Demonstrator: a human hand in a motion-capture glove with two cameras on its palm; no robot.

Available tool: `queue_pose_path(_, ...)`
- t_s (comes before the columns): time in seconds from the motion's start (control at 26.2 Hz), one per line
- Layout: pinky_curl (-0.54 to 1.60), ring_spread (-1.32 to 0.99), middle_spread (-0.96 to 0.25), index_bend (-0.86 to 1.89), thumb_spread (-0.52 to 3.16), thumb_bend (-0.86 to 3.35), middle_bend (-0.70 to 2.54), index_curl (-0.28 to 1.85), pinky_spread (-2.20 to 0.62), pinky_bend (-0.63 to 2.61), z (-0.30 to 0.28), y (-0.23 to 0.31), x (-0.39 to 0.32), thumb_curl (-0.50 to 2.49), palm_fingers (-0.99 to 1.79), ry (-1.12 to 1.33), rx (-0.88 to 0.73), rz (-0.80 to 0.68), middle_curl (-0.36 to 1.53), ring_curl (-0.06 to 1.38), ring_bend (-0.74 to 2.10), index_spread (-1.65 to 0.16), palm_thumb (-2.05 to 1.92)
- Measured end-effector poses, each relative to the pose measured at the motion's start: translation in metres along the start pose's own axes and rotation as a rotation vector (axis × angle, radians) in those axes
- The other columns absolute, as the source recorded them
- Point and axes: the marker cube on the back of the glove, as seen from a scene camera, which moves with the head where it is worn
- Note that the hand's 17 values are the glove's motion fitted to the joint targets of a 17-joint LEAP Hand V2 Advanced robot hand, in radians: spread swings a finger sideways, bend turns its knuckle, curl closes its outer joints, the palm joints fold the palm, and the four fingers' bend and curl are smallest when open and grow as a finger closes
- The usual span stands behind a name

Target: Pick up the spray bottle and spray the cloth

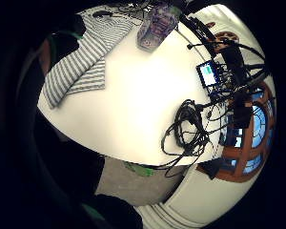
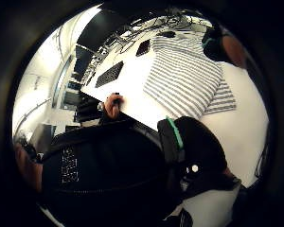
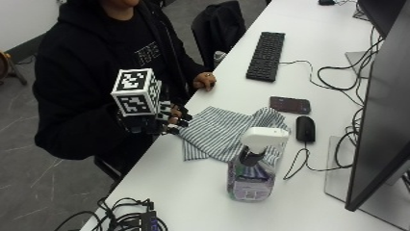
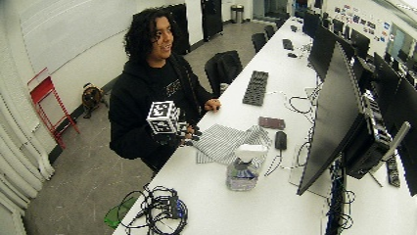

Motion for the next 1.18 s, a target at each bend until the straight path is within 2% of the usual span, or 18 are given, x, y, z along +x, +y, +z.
queue_pose_path(0.31,0.18,-0.12,-0.09,0.24,0.82,0.27,0.22,0.21,0.08,0.33,0.000,0.004,0.001,0.13,0.69,0.001,-0.005,0.001,0.16,0.21,0.38,-0.29,0.46)
queue_pose_path(0.46,0.21,-0.14,-0.10,0.21,0.95,0.25,0.20,0.24,0.09,0.31,-0.009,0.030,0.008,0.16,0.68,0.001,-0.011,-0.005,0.19,0.23,0.37,-0.32,0.48)
queue_pose_path(0.61,0.23,-0.14,-0.10,0.19,1.03,0.23,0.19,0.26,0.09,0.30,0.001,-0.004,0.006,0.17,0.68,0.008,0.007,0.026,0.21,0.24,0.36,-0.34,0.49)
queue_pose_path(0.95,0.27,-0.16,-0.13,0.18,1.13,0.17,0.17,0.30,0.10,0.31,-0.003,-0.011,0.022,0.21,0.61,0.000,-0.017,0.040,0.24,0.26,0.29,-0.35,0.49)
queue_pose_path(1.18,0.28,-0.17,-0.14,0.16,1.15,0.11,0.18,0.30,0.11,0.31,-0.020,-0.029,0.054,0.21,0.59,0.083,0.013,0.087,0.26,0.26,0.28,-0.37,0.47)
